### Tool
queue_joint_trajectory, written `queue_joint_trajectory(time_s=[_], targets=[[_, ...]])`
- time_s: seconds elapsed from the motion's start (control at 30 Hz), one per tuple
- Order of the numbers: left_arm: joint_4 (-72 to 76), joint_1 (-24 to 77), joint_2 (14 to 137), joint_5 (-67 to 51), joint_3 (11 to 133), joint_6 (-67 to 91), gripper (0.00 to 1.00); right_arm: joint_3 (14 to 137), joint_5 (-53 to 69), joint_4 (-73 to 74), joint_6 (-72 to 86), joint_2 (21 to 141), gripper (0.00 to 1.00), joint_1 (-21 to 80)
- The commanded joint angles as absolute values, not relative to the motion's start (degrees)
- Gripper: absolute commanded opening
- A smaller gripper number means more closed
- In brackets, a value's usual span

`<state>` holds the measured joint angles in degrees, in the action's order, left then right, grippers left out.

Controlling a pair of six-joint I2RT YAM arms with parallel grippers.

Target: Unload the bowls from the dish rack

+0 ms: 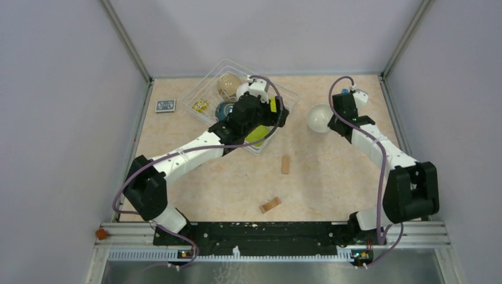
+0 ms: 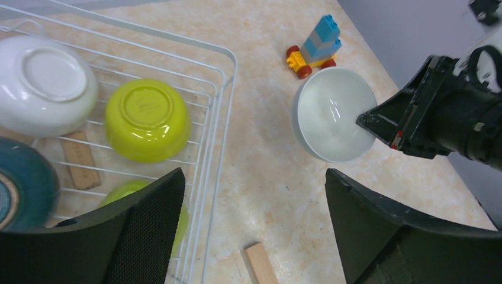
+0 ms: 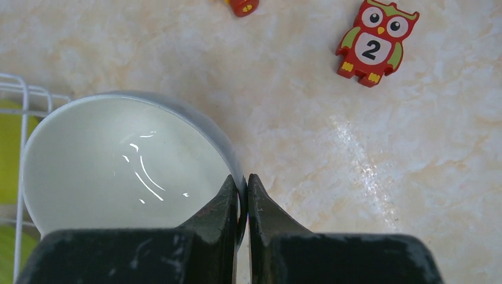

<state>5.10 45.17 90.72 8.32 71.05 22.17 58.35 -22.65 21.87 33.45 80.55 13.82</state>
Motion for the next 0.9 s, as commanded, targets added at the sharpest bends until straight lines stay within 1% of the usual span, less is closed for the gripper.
queue_joint_trajectory(time_s=[0.0, 0.03, 0.07, 0.3, 0.47, 0.7, 0.8, 0.87], targets=[[3.07, 41.94, 85.65, 8.04, 70.02, 22.99, 0.96, 65.67, -28.08, 21.23, 40.45, 86.17, 0.0, 13.63], [2.13, 41.07, 85.08, 8.87, 69.67, 23.4, 0.98, 67.14, -28.49, 21.65, 41.38, 87.8, 0.0, 13.39], [1.27, 40.26, 84.49, 9.5, 69.35, 23.72, 0.99, 68.61, -28.25, 22.32, 42.36, 89.48, 0.0, 12.97], [-2.61, 38.59, 79.12, 17.37, 65.12, 24.03, 0.99, 77.66, -22.63, 22.51, 44.89, 99.57, 0.0, 9.64], [-2.11, 38.5, 74.53, 20.68, 60.3, 24.43, 0.99, 81.77, -22.98, 21.56, 45.04, 105.26, 0.0, 9.28], [-2.78, 38.37, 70.67, 24.97, 57.41, 24.08, 0.99, 88.32, -21.78, 23.92, 45.76, 112.63, 0.0, 8.96], [-2.19, 38.33, 69.87, 25.82, 56.39, 24.17, 0.99, 88.6, -22.15, 23.8, 45.26, 113.83, 0.06, 8.67], [-1.63, 38.35, 69.77, 26.25, 55.89, 24.28, 0.99, 88.6, -21.94, 23.73, 44.74, 114.35, 0.08, 8.36]])
